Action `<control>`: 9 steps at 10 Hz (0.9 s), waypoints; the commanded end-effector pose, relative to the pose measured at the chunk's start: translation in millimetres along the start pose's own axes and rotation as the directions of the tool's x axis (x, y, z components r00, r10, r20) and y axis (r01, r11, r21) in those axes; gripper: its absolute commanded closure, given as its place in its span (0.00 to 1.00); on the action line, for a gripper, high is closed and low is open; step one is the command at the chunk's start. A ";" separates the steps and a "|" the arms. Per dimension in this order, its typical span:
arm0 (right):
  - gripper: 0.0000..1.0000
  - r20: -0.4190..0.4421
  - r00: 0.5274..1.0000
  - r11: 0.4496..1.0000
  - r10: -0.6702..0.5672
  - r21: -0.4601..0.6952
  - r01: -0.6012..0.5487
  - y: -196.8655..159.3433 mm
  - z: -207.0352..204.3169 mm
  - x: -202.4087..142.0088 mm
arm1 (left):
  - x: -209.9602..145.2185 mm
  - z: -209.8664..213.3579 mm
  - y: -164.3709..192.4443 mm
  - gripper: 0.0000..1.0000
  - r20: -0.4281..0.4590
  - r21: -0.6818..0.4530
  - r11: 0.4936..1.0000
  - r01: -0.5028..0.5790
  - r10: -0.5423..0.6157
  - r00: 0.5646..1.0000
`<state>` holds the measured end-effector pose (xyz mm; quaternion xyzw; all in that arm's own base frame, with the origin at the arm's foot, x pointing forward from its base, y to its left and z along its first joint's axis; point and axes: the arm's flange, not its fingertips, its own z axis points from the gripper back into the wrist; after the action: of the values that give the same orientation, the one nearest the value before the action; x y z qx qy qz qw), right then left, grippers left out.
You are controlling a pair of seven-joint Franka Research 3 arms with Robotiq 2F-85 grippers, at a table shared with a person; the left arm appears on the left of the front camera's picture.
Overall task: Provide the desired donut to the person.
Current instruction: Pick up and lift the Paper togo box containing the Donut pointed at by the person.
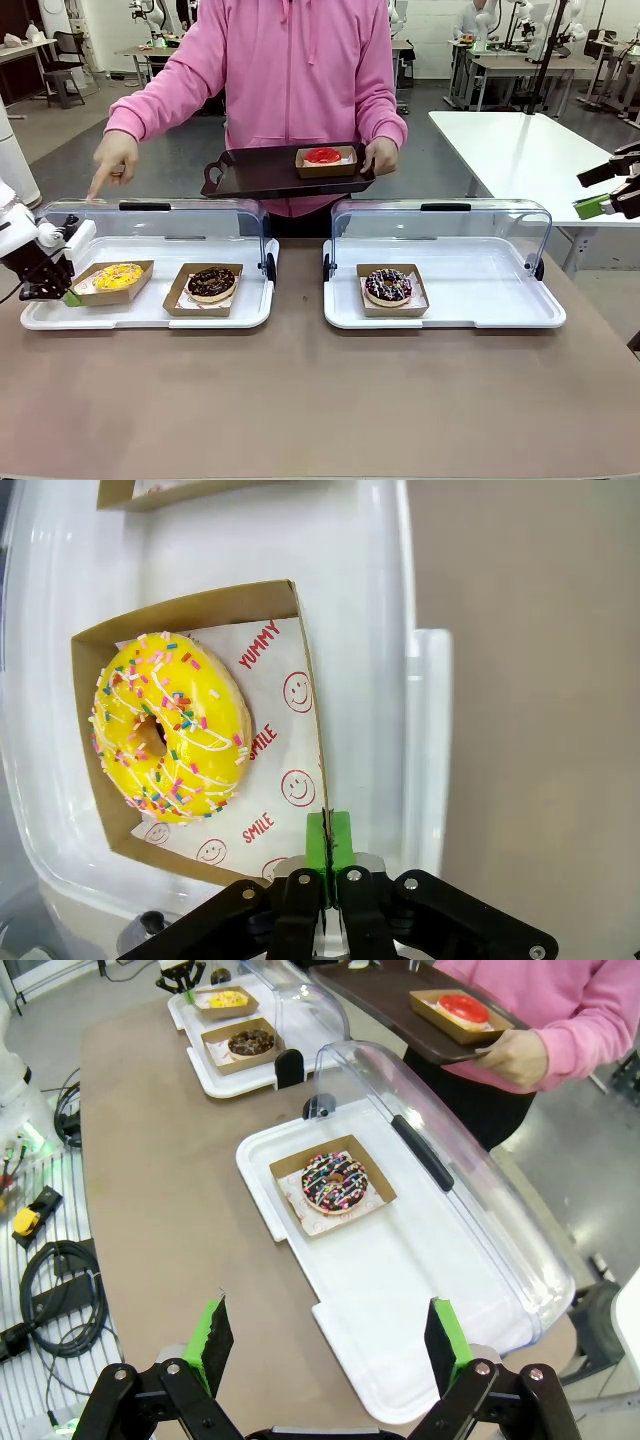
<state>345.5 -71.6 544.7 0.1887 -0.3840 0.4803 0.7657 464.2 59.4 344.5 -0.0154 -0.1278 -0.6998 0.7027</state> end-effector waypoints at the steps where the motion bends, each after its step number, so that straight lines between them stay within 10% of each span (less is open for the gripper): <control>1: 0.00 0.006 1.000 1.000 0.006 0.010 -0.006 0.0 -0.2 -1.6 | -3.8 29.6 -32.1 1.00 0.027 -0.029 0.999 0.025 -0.024 0.999; 9: 0.00 0.006 1.000 1.000 0.006 0.010 -0.006 0.0 -0.2 -1.6 | -27.9 176.3 -138.0 1.00 0.158 0.068 0.985 0.157 -0.166 0.973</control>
<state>345.6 -71.6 544.6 0.1888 -0.3839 0.4803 0.7657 319.2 110.7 470.9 -0.0554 -0.1901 -0.7354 0.6480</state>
